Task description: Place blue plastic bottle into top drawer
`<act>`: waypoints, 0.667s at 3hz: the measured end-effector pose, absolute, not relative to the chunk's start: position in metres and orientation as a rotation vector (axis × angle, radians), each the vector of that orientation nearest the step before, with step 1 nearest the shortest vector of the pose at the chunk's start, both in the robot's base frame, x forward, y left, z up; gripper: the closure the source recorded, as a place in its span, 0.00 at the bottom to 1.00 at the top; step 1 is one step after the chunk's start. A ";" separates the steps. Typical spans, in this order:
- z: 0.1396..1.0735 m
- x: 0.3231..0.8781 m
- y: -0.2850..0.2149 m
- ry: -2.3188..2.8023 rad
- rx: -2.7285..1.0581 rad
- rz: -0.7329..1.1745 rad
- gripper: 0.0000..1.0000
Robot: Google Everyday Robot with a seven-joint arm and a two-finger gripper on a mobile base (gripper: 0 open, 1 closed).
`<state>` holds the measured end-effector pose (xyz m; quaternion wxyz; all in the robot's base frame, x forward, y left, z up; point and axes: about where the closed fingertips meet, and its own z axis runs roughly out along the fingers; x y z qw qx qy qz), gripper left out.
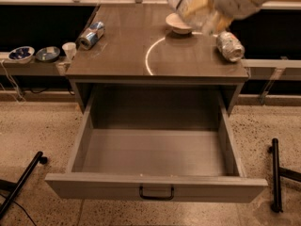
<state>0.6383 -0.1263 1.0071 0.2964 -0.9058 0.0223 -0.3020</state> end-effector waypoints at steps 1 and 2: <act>0.963 0.618 -0.129 -0.066 -2.495 -0.747 1.00; 0.956 0.620 -0.124 -0.076 -2.512 -0.746 1.00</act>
Offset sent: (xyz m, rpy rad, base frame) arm -0.0154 0.0037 -0.0562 -0.1327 0.0336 0.0790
